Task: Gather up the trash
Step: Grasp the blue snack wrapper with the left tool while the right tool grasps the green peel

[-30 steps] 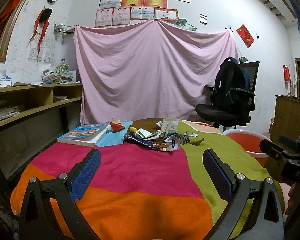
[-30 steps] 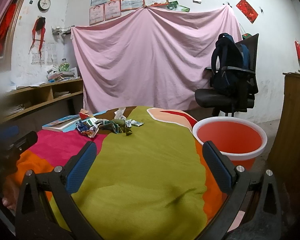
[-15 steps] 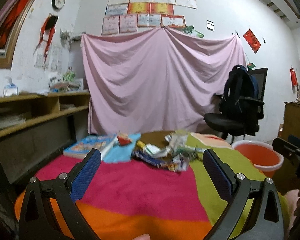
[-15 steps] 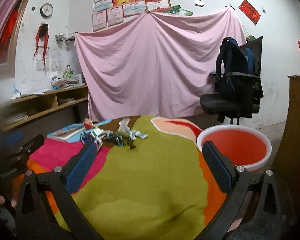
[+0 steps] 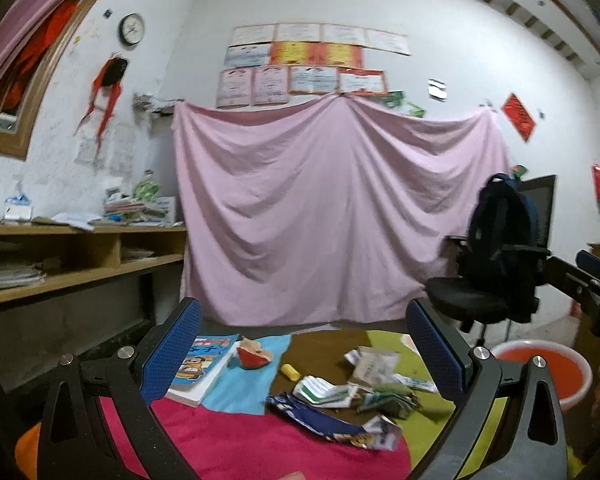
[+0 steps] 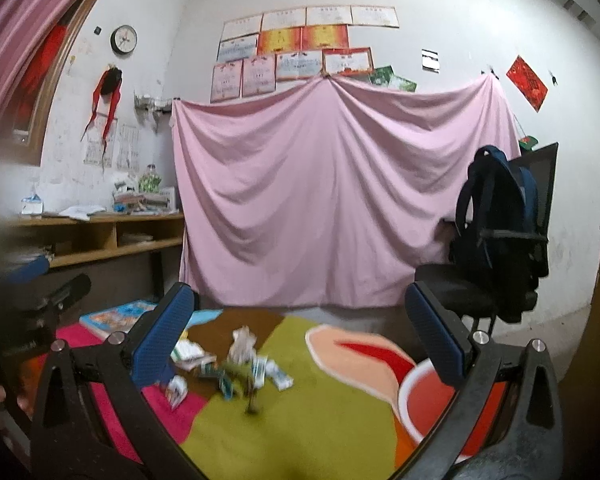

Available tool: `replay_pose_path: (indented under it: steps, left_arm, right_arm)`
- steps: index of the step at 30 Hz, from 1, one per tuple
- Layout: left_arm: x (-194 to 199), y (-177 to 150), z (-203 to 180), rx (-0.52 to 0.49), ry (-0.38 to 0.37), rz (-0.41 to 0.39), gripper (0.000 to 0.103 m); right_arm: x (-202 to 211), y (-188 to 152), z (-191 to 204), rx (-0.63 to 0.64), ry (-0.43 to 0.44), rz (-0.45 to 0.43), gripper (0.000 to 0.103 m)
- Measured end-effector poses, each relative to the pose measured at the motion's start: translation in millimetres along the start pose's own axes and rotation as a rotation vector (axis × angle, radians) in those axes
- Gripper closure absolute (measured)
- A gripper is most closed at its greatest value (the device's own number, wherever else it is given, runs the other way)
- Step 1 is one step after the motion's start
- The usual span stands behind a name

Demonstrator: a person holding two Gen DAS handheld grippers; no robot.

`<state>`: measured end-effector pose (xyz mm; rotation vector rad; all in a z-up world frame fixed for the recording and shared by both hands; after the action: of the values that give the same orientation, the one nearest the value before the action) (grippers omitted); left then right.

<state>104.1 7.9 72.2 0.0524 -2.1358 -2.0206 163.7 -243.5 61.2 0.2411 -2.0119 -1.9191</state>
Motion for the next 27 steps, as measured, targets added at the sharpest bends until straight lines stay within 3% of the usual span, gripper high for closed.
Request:
replay_pose_path:
  steps: [2, 7, 18, 21, 23, 27]
  left_arm:
    - [-7.3, -3.8, 4.9, 0.011, 0.079, 0.002, 0.003]
    - [-23.8, -12.4, 11.4, 0.016, 0.133, 0.022, 0.003]
    - [-67.1, -47.6, 6.3, 0.01, 0.125, 0.196, 0.005]
    - [-76.8, -52.0, 7.2, 0.028, 0.086, 0.251, 0.016]
    - [-82.5, -55.8, 9.5, 0.054, 0.057, 0.291, 0.021]
    - [-95.7, -66.9, 13.6, 0.113, -0.011, 0.409, 0.042]
  right_arm:
    - [-15.2, 2.9, 1.1, 0.006, 0.005, -0.001, 0.0]
    - [-51.1, -3.3, 7.4, 0.037, 0.047, 0.024, 0.0]
    - [-90.6, -38.2, 4.0, 0.014, 0.098, 0.162, 0.0]
    - [-100.4, -45.9, 6.4, 0.016, 0.112, 0.218, 0.0]
    - [-105.9, -51.0, 8.0, 0.02, 0.126, 0.255, 0.006]
    - [-117.7, -59.2, 11.3, 0.03, 0.141, 0.33, 0.018]
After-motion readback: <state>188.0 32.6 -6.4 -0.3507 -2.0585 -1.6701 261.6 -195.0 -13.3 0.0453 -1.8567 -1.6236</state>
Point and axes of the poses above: each gripper's, at about its wrist camera, not at the fingertips, and x roughly against the way its jaws point, z to its left, y to its top, the point moved 1 cm from there along -x, roughly the way its jaws point, and after that the axes turned 6 degrees about z, right-handed, at the moved point
